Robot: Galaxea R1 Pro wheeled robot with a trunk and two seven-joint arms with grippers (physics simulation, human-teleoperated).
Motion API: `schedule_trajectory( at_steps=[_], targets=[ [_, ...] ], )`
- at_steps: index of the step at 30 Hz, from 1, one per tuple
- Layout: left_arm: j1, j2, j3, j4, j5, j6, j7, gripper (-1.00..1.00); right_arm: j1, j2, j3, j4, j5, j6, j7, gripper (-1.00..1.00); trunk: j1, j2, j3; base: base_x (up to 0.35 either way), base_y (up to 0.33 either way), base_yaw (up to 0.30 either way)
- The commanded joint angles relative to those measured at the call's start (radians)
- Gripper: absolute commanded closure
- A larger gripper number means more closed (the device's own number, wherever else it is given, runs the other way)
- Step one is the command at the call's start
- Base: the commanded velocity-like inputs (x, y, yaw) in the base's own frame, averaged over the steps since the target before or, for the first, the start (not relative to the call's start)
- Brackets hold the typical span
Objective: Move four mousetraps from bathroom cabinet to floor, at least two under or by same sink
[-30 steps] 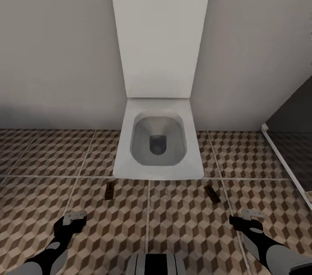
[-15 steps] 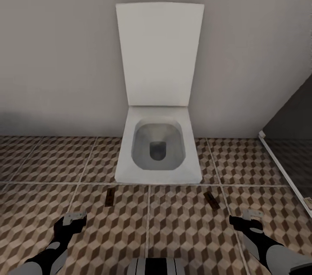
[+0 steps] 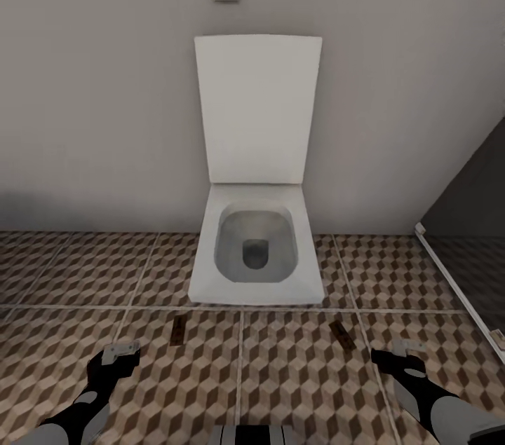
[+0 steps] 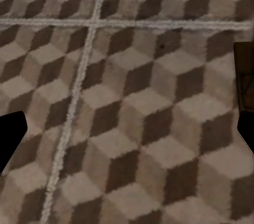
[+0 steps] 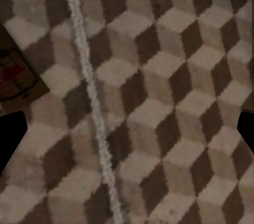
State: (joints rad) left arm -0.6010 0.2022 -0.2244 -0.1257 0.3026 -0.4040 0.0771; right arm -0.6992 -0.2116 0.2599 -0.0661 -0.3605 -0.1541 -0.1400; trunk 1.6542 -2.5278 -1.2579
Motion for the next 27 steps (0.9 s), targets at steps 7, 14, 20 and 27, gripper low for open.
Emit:
schedule_trajectory(
  at_steps=[7,14,20,27],
  targets=[
    [0.0,0.0,-0.009,0.0,0.004,-0.002,0.005,-1.0,0.0,0.0,0.009,0.0,-0.009,-0.002,-0.003,-1.0,-0.003,0.001,0.026,0.0,0.0,0.0],
    [0.0,0.0,-0.009,0.001,0.004,-0.001,0.006,-1.0,0.0,0.0,0.01,0.0,-0.007,-0.002,-0.002,-1.0,-0.006,0.003,0.054,0.0,0.0,0.0],
    [0.0,0.0,-0.009,0.001,0.005,-0.001,0.006,-1.0,0.0,0.001,0.011,0.0,-0.005,-0.002,0.0,-1.0,-0.009,0.004,0.077,0.0,0.0,0.0],
    [0.0,0.0,-0.009,0.001,0.006,0.0,0.005,-1.0,0.0,0.001,0.014,0.0,-0.002,-0.002,0.003,-1.0,-0.012,0.006,0.104,0.0,0.0,0.0]
  ],
)
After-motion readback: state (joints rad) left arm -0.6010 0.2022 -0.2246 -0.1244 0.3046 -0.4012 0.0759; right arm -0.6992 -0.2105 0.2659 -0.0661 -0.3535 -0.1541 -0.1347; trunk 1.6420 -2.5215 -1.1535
